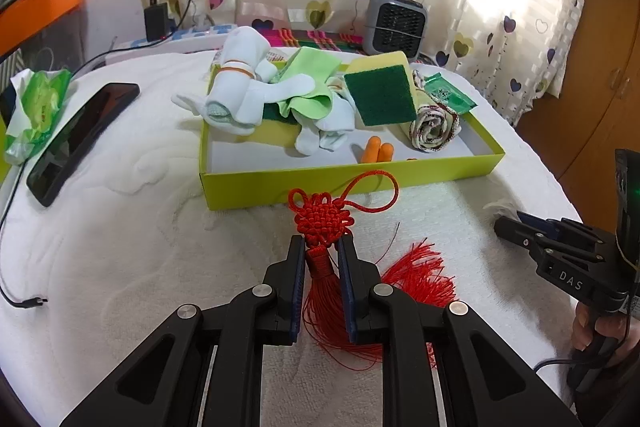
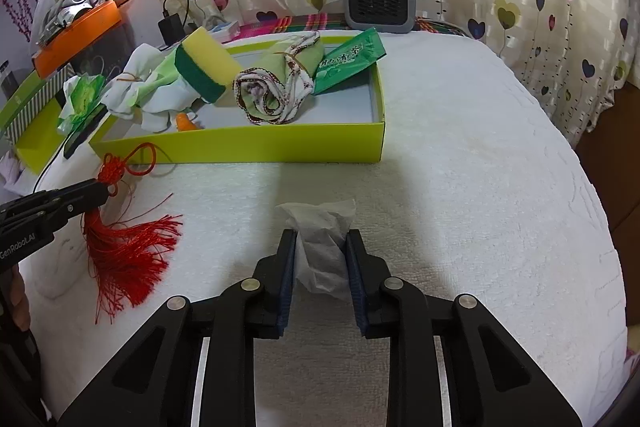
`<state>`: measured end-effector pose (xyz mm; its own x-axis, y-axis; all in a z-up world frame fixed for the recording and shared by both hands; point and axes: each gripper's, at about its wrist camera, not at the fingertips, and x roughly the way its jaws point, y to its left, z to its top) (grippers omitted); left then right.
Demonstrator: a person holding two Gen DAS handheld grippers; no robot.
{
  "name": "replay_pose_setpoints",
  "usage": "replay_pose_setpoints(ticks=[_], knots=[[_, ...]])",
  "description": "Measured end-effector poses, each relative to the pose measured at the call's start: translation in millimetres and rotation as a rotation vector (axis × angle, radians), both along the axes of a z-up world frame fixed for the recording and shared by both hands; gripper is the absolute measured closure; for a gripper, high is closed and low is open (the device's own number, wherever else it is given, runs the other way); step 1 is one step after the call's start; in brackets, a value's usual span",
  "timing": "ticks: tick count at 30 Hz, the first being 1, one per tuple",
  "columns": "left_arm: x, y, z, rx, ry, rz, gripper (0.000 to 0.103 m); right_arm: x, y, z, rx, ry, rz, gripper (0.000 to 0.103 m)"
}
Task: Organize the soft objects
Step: 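Carry the tassel in the left tool while the right tool carries the tissue over the box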
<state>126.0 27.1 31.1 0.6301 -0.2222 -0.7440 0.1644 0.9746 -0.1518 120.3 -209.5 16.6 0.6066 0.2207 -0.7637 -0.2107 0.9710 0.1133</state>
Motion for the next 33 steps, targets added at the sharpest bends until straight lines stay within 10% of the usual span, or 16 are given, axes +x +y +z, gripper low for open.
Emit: replay_pose_setpoints(ticks=[33], knots=[[-11.7, -13.3, 51.3, -0.047, -0.119, -0.068, 0.088, -9.4, 5.0, 32.4, 0.080, -0.108, 0.033, 0.082]])
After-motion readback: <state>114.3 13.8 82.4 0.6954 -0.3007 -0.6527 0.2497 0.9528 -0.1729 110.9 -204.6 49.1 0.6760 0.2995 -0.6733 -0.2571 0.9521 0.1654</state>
